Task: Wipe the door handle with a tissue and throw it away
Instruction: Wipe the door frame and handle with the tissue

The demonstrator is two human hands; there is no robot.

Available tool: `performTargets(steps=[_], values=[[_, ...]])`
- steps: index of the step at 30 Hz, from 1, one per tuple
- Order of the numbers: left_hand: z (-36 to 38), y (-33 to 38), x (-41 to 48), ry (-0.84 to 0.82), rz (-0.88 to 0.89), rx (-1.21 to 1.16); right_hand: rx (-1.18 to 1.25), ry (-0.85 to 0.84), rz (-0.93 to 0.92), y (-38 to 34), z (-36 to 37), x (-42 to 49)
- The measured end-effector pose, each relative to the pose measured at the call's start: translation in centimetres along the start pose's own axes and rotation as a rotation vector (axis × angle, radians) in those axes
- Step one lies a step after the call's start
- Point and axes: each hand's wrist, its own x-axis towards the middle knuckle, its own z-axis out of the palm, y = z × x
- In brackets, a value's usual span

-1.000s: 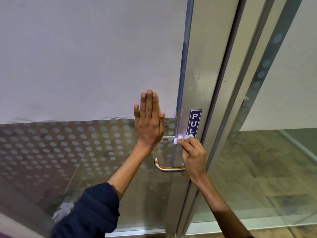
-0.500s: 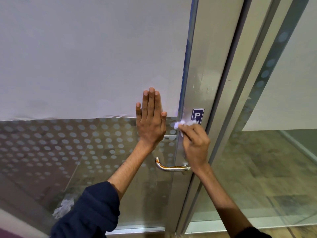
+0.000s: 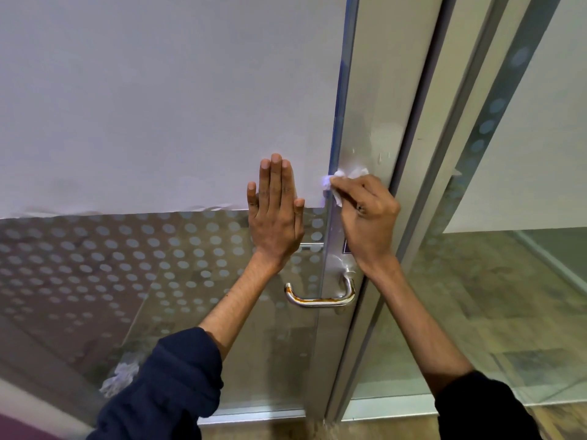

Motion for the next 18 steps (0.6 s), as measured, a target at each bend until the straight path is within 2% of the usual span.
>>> performTargets(steps=[5, 12, 18], values=[[-0.1, 0.1, 0.2, -0.001, -0.004, -0.017, 0.035, 0.017, 0.026, 0.1, 0.3, -2.3], [-0.4, 0.1, 0.2, 0.006, 0.006, -0.022, 0.044, -0.177, 0.089, 1.6, 0.1, -9.4], [-0.6, 0.2, 0.1, 0.001, 0.003, -0.025, -0.022, -0.275, -0.021, 2.1, -0.1, -9.5]])
